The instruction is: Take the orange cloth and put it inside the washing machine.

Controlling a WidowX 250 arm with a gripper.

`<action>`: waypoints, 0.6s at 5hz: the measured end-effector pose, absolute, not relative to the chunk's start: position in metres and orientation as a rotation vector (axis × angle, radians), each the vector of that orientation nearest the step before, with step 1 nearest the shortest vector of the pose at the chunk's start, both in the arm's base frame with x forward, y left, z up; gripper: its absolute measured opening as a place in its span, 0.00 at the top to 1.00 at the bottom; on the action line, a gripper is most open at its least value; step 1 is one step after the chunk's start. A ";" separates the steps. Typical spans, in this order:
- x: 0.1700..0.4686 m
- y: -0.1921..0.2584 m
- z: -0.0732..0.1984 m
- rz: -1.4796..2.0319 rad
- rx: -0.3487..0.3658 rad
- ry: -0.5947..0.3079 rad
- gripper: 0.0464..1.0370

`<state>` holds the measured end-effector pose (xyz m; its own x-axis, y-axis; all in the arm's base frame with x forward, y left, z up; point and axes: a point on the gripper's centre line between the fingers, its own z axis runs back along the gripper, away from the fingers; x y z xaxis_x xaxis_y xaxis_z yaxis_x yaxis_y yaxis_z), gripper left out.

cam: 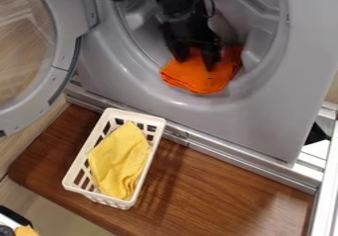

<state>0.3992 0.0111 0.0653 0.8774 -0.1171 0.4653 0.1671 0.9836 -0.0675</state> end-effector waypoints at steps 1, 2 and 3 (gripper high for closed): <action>0.387 0.019 0.082 -0.138 -0.110 -0.505 0.04; 0.367 0.028 0.100 -0.133 -0.095 -0.514 0.04; 0.335 0.032 0.099 -0.126 -0.084 -0.471 0.04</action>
